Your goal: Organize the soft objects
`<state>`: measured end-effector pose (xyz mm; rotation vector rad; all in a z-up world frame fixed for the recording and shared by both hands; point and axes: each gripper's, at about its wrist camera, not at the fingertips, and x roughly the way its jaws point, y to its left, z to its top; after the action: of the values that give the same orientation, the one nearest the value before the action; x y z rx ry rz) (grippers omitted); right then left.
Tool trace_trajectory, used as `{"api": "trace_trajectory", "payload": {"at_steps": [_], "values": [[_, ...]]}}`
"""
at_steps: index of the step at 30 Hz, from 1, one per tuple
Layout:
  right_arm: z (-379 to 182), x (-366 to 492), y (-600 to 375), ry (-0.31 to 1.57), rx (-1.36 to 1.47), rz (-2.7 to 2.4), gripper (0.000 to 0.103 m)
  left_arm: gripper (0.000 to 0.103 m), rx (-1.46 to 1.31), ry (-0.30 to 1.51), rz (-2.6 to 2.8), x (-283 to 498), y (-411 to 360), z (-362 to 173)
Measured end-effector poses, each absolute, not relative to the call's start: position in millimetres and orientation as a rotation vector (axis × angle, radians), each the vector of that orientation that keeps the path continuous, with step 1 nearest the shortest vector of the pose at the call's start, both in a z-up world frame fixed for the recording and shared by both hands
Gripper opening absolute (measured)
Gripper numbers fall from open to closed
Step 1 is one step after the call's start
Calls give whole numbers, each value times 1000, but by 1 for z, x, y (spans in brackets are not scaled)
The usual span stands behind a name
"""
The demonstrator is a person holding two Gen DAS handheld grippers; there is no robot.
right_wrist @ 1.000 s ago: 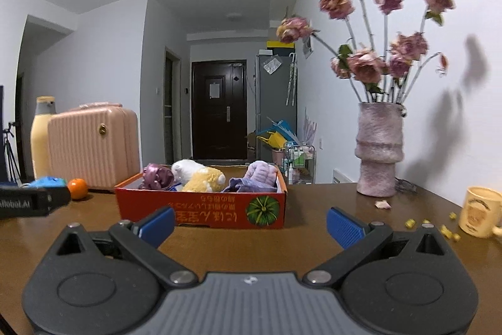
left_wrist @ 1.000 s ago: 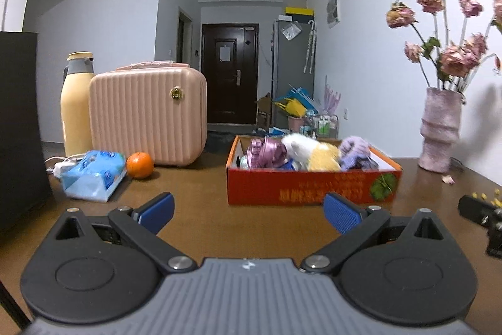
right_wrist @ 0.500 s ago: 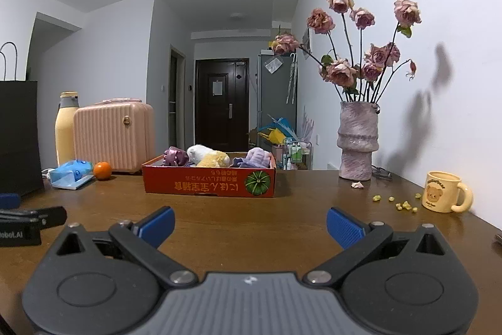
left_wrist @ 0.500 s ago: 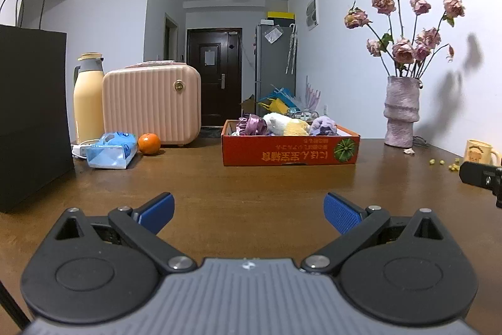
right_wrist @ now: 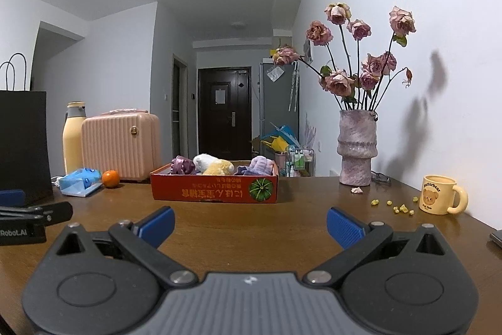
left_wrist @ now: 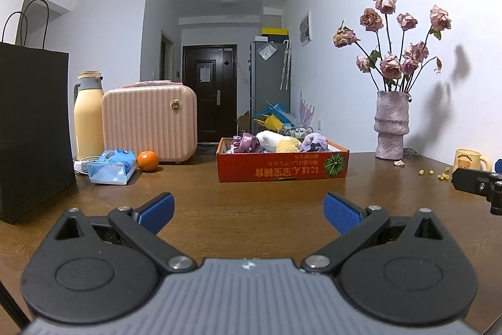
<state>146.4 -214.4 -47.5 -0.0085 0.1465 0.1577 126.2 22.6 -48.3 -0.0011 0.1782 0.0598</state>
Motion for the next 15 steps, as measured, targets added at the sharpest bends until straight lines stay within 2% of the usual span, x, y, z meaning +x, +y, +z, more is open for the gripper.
{"api": "trace_trajectory", "payload": {"at_steps": [15], "values": [[-47, 147, -214, 144, -8, 159, 103, 103, 0, 174, 57, 125, 22, -48]]}}
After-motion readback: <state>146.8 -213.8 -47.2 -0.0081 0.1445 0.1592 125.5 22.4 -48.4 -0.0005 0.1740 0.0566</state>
